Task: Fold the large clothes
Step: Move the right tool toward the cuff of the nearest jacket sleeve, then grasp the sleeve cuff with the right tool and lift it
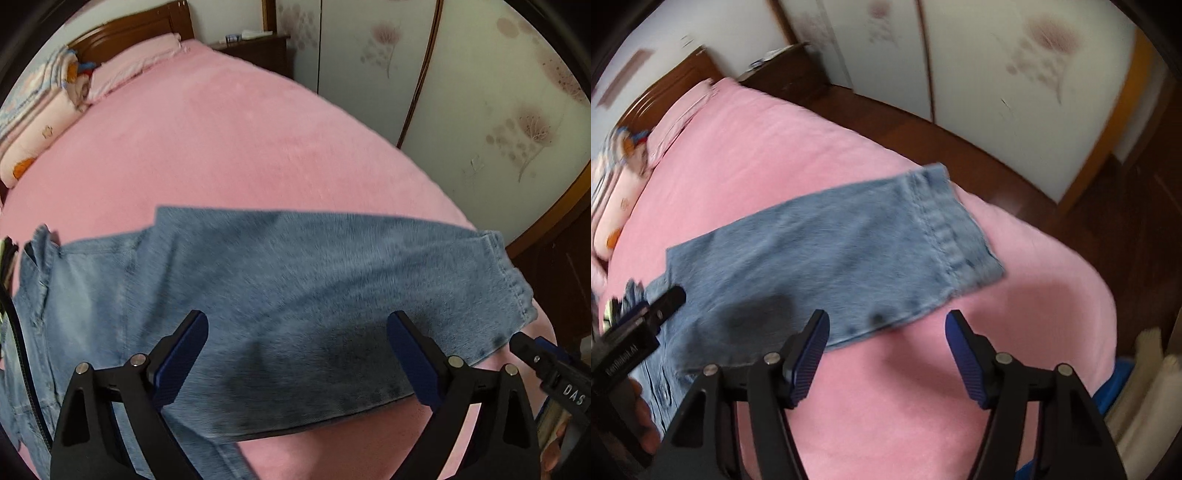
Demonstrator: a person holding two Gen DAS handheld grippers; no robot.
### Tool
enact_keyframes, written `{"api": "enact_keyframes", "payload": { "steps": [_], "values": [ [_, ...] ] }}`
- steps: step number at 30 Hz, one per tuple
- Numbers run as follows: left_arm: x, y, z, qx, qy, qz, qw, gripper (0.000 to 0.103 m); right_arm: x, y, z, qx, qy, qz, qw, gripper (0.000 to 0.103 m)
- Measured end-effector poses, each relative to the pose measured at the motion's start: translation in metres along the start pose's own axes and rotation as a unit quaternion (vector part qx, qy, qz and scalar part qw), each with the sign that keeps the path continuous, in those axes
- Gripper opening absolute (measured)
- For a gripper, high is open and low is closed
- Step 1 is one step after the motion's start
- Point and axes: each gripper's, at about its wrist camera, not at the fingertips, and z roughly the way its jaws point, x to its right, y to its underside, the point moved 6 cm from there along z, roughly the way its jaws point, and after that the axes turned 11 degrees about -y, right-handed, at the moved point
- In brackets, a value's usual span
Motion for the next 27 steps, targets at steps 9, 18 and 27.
{"api": "enact_keyframes", "payload": {
  "steps": [9,18,27],
  "values": [
    [0.025,0.0,0.027,-0.024,0.023,-0.009,0.9994,0.097,0.034,0.0,0.026,-0.021,-0.041,0.098,0.994,0.066],
    [0.041,-0.005,0.029,-0.021,0.035,-0.005,0.9992,0.097,0.045,-0.017,0.045,-0.009,-0.062,0.129,0.99,0.041],
    [-0.004,-0.02,-0.018,-0.019,0.023,-0.03,0.9991,0.097,0.004,-0.036,0.009,0.023,-0.071,0.065,0.995,0.008]
  ]
}}
